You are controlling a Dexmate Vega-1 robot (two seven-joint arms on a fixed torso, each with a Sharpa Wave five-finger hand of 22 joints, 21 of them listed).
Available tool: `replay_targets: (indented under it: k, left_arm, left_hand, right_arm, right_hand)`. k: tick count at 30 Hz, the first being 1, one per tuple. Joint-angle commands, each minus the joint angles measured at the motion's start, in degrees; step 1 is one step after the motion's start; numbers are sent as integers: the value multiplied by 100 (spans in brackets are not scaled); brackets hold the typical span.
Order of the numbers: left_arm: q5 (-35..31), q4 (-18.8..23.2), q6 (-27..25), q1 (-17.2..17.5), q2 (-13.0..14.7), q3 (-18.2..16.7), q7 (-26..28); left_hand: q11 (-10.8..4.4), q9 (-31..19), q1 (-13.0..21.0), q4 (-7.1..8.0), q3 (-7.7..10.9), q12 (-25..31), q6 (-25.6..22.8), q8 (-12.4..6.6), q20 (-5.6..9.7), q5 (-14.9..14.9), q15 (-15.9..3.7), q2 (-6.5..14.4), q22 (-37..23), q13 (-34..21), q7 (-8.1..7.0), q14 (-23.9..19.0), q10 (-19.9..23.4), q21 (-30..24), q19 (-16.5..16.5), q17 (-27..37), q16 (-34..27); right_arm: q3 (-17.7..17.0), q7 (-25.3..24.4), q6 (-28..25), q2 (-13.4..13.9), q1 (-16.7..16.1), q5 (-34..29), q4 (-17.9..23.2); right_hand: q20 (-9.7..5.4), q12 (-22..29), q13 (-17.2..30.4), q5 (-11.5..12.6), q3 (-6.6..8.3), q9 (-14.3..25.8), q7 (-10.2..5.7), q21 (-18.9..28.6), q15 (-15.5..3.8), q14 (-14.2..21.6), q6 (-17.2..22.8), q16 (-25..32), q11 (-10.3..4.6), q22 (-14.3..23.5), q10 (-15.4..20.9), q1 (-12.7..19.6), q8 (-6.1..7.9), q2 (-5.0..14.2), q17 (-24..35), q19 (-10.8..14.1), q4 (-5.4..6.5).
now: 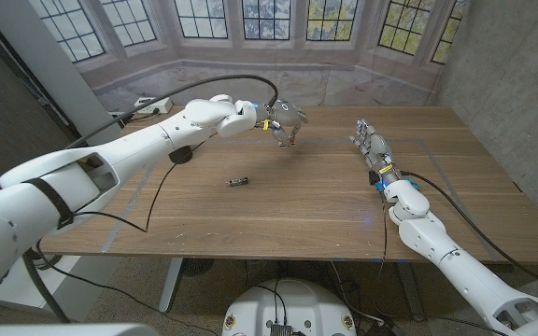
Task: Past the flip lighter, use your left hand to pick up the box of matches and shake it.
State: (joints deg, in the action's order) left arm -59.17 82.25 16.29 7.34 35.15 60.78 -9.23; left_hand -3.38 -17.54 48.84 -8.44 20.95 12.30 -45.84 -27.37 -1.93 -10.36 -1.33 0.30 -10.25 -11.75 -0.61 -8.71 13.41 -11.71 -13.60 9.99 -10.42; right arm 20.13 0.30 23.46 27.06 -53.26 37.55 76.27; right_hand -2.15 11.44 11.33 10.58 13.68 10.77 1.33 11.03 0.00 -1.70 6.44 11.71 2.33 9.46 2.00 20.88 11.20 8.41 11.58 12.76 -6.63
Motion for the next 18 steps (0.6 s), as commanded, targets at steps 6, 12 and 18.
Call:
replay_targets:
  k: [6,12,18]
  left_arm:
    - [81,797,122,599,221,-467,-465]
    - [153,821,252,699,237,-558,-535]
    - [168,833,405,753,250,-636,-459]
  left_hand:
    - [-15,-4,3,11,55,4,-1,-11,18,11,-4,34,-24,-17,-13,-56,49,7,17,25,-25]
    - [-7,1,2,10,57,-2,5,-6,24,11,-3,36,-24,-17,-16,-51,38,11,30,25,-22]
    - [-9,6,-2,9,59,-4,12,1,16,10,4,38,-24,-17,-10,-44,35,13,40,25,-19]
  right_arm:
    - [-8,-52,-45,105,-37,-77,173]
    - [20,-85,-61,69,-14,-99,174]
    - [48,-151,-77,35,-29,-131,210]
  right_hand:
    - [14,22,20,-2,44,21,-13,-6,0,36,50,39,11,28,42,-25,7,18,20,38,-8]
    - [15,22,20,-2,48,21,-10,-4,-2,37,54,38,7,28,44,-19,8,18,19,43,-12]
    - [31,20,20,-2,53,21,-15,-4,-1,34,53,36,7,28,40,-11,8,19,17,45,-17]
